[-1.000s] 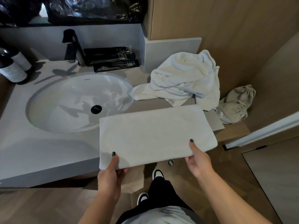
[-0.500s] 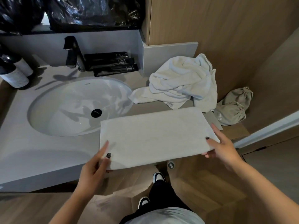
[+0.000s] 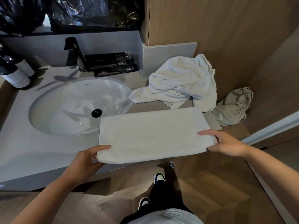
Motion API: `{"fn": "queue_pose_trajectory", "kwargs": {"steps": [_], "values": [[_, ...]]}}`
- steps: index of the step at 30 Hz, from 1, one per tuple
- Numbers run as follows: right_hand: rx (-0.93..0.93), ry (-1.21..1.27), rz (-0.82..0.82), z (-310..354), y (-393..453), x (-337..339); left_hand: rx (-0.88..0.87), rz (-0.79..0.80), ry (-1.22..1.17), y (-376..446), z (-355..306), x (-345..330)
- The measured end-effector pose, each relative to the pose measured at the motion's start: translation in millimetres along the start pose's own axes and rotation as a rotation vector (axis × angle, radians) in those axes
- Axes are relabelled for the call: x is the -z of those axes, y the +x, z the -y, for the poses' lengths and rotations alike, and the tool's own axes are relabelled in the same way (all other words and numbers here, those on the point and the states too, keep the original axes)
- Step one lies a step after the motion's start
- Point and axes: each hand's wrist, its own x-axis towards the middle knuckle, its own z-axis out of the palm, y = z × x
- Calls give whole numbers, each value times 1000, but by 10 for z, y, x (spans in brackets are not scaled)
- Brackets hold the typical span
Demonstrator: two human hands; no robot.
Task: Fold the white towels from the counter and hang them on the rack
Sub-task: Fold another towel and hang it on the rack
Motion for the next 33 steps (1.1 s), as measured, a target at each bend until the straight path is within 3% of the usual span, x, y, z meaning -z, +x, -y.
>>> {"fn": "queue_pose_trajectory", "kwargs": {"steps": [3,6,10,14,19,24,29,33], "values": [[16,-176,6,-27,13,-16,-69,-70,34,54,32,-12],[184,-286,-208,-83,105,-29,-111,-166,88,122,-42,40],[310,-74,-444,-133,211,4,-151,-249,38,244,-164,100],[224,137,-469,-4,253,46,132,-252,-229,304,-206,22],[165,303,-476,72,344,52,234,-365,-358,455,-364,-66],[150,113,-446,-50,574,35,239,-424,-166,649,-353,-160],[113,-72,-522,-123,746,46,270,-366,137,830,-169,-173],[88,-174,-534,-19,777,95,315,-335,238,912,-190,-199]]}}
